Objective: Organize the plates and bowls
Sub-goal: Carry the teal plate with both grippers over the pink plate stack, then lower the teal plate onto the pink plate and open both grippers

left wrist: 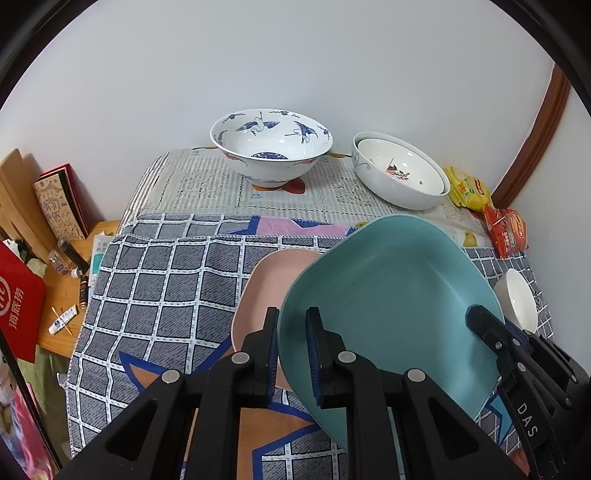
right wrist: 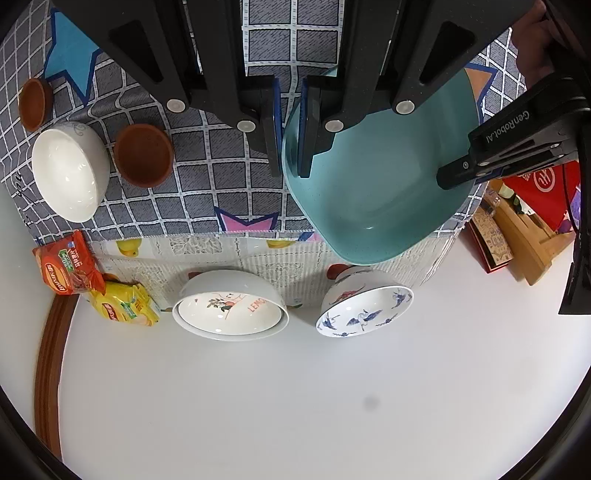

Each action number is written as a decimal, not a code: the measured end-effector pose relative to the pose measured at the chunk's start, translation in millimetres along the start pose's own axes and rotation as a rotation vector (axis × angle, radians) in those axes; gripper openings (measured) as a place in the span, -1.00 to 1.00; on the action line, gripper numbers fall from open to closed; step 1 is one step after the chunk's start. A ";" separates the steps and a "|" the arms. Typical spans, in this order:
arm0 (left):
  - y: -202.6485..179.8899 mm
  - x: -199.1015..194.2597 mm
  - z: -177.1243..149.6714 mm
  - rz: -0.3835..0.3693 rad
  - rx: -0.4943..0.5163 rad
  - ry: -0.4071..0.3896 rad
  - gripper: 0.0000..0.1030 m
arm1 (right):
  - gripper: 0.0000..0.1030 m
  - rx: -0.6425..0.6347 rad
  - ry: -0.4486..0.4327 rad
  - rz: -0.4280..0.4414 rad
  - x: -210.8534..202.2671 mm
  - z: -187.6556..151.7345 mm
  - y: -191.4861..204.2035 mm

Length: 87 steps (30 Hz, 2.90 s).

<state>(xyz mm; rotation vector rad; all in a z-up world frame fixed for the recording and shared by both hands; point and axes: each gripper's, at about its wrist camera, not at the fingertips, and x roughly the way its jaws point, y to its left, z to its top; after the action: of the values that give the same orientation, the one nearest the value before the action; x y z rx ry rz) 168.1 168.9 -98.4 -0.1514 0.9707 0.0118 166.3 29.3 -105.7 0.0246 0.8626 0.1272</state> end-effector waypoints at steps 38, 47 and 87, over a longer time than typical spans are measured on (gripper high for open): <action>12.2 29.3 -12.4 -0.002 -0.028 0.071 -0.73 | -0.86 -0.012 0.058 -0.010 28.0 -11.0 6.2; 22.2 43.3 -15.8 0.007 -0.034 0.102 -0.73 | -0.86 -0.026 0.092 -0.008 44.5 -16.1 11.7; 37.2 74.0 -3.0 0.079 -0.059 0.106 -0.73 | -0.77 -0.120 0.101 0.042 113.5 17.1 28.5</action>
<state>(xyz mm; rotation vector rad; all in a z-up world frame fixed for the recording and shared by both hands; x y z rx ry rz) 204.6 201.0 -165.6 -0.1691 1.0820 0.1055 249.4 71.9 -178.3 -0.0769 0.9547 0.2206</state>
